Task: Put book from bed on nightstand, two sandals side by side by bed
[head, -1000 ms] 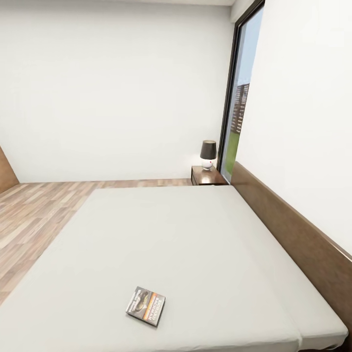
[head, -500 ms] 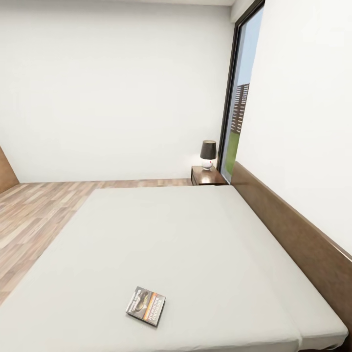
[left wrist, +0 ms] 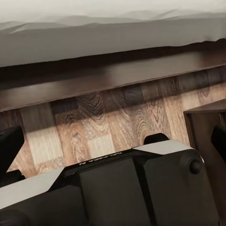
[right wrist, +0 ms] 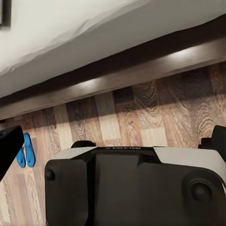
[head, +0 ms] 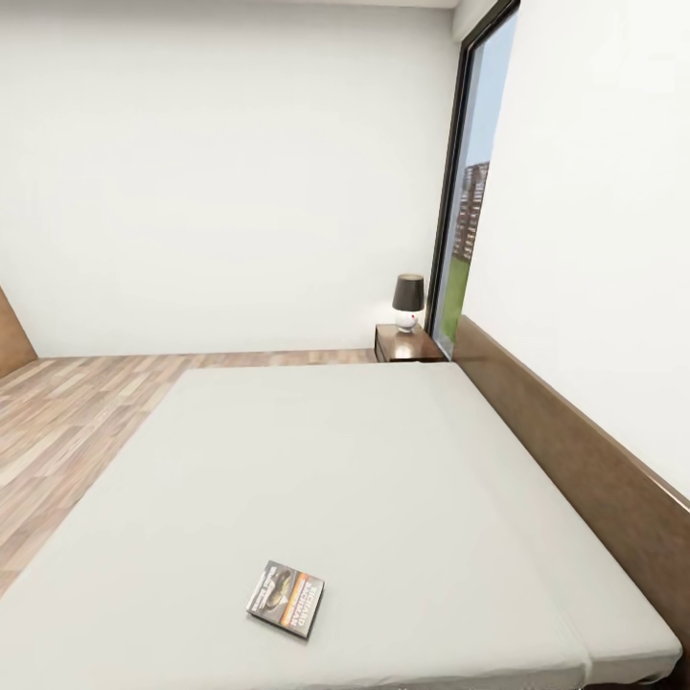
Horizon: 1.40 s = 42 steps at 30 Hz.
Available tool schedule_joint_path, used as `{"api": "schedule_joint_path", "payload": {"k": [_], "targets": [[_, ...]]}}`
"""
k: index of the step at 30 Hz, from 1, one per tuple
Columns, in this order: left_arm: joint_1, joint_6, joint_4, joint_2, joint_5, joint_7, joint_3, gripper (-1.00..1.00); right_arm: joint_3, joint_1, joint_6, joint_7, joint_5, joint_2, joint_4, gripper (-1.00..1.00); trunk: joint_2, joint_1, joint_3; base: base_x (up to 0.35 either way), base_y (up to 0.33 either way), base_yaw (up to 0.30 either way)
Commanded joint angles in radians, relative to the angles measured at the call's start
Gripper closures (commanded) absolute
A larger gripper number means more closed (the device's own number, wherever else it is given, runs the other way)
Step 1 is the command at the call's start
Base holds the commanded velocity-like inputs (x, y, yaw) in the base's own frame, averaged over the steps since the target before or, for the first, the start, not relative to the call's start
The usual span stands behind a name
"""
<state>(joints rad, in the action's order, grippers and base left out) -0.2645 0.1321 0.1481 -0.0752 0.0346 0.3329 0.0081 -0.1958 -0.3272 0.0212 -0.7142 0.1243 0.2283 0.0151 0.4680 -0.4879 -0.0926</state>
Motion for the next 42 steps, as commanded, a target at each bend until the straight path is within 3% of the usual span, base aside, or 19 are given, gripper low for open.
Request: {"api": "schedule_joint_path", "payload": {"k": [1, 16, 19, 21, 28, 37, 39, 42], "targets": [[-0.001, 0.004, -0.001, 0.0, 0.004, 0.001, 0.001, -1.0, 0.004, -0.001, 0.002, -0.004, 0.009, 0.0, 0.002, -1.0, 0.002, 0.0, -0.003, 0.0, 0.0, 0.0], [-0.001, 0.004, 0.0, 0.001, 0.004, 0.002, 0.002, -1.0, 0.004, -0.001, 0.002, -0.004, 0.009, 0.0, 0.002, -1.0, 0.002, 0.0, -0.026, 0.0, 0.0, 0.0], [-0.002, 0.003, 0.025, 0.003, 0.003, 0.025, 0.003, -1.0, 0.004, -0.001, 0.0, -0.004, 0.009, 0.0, 0.002, -1.0, 0.002, 0.0, -0.031, 0.0, 0.0, 0.0], [-0.002, -0.012, 0.074, 0.006, 0.001, 0.076, 0.004, -1.0, 0.004, -0.001, 0.0, -0.005, 0.009, 0.0, 0.002, -1.0, 0.002, 0.0, -0.034, 0.0, 0.0, 0.0], [-0.002, -0.228, 0.266, 0.009, 0.001, 0.311, 0.007, -1.0, 0.003, -0.001, -0.001, -0.005, 0.009, 0.0, 0.002, -1.0, 0.002, 0.0, -0.045, 0.0, 0.0, 0.0], [-0.002, -0.342, 0.417, 0.009, 0.001, 0.535, 0.008, -1.0, 0.004, -0.001, 0.0, -0.005, 0.009, 0.0, 0.002, -1.0, 0.002, 0.0, -0.059, 0.0, 0.0, 0.0], [-0.002, -0.463, 0.532, 0.009, 0.002, 0.648, 0.008, -1.0, 0.004, -0.001, 0.0, -0.004, 0.009, 0.0, 0.002, -1.0, 0.002, 0.0, -0.062, 0.0, 0.0, 0.0], [-0.003, -0.57, 0.694, 0.007, 0.002, 0.711, 0.007, -1.0, 0.004, -0.001, 0.0, -0.004, 0.009, 0.0, 0.002, -1.0, 0.002, 0.0, -0.066, 0.0, 0.0, 0.0]]}}
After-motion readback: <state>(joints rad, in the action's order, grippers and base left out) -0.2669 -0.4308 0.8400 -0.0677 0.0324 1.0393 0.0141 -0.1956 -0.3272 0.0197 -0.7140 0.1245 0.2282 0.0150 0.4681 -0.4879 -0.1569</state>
